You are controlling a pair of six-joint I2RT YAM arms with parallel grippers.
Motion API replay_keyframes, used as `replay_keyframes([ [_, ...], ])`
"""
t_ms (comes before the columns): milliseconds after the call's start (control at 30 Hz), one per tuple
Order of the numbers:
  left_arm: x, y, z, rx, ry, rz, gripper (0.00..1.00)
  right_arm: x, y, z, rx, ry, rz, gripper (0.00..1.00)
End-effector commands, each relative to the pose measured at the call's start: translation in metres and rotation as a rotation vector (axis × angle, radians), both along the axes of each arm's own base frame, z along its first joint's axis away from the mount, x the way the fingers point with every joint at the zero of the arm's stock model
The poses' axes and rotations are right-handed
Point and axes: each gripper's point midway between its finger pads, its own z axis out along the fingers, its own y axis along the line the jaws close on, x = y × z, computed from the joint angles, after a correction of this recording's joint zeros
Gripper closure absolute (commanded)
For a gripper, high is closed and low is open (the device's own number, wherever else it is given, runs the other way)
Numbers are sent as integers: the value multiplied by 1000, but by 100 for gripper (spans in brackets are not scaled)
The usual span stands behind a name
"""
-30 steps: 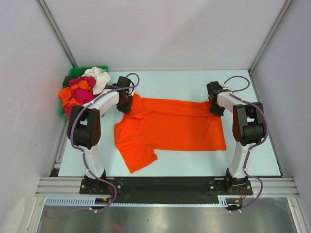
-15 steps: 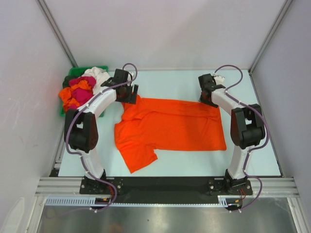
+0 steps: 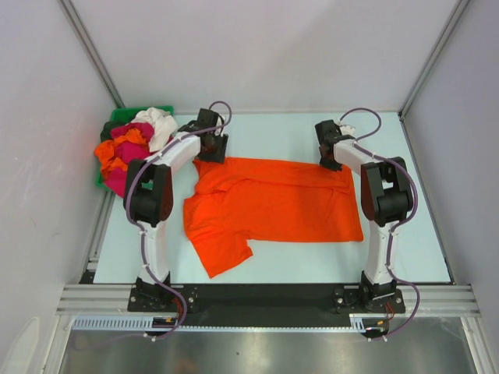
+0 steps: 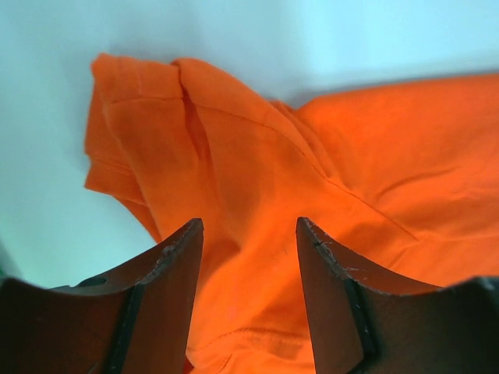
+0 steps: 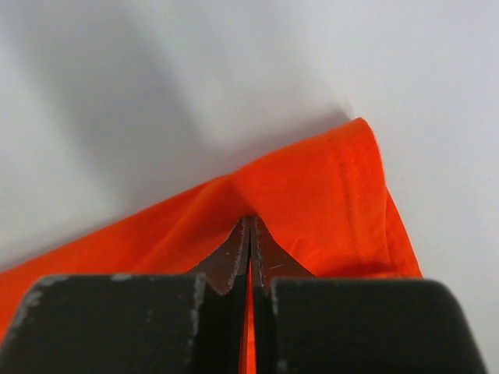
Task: Fold and stack the t-shirts
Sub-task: Fold the flattened tshirt in 1/3 of the way
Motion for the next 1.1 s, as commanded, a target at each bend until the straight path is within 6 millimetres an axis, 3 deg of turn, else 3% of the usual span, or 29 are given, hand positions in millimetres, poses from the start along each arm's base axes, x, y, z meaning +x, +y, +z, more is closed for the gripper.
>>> replay_keyframes([
  [0, -2, 1, -5, 23, 39, 4, 43, 1, -13, -8, 18, 30, -46, 100],
  [233, -15, 18, -28, 100, 124, 29, 44, -11, -32, -27, 46, 108, -100, 100],
  [467, -20, 38, -33, 133, 145, 70, 43, -23, -48, -47, 85, 180, -149, 100],
  [733, -26, 54, -37, 157, 170, 97, 43, -25, -55, -46, 88, 175, -167, 100],
  [833, -23, 51, -23, 140, 136, 91, 44, -14, -47, -31, 95, 112, -133, 100],
  [867, -17, 49, -4, 118, 79, 90, 44, -9, -38, -16, 92, 69, -96, 100],
  [933, -19, 45, 15, 79, 22, 79, 43, 5, -23, 11, 73, -33, -27, 97],
  [967, -14, 40, 47, 48, -70, 73, 43, 7, -21, 23, 38, -71, -22, 90],
  [1000, -20, 41, 55, 45, -96, 72, 40, 10, -3, 48, 37, -130, 20, 86],
  [1067, -24, 36, 79, 26, -165, 57, 37, 19, 10, 77, 31, -202, 57, 75],
])
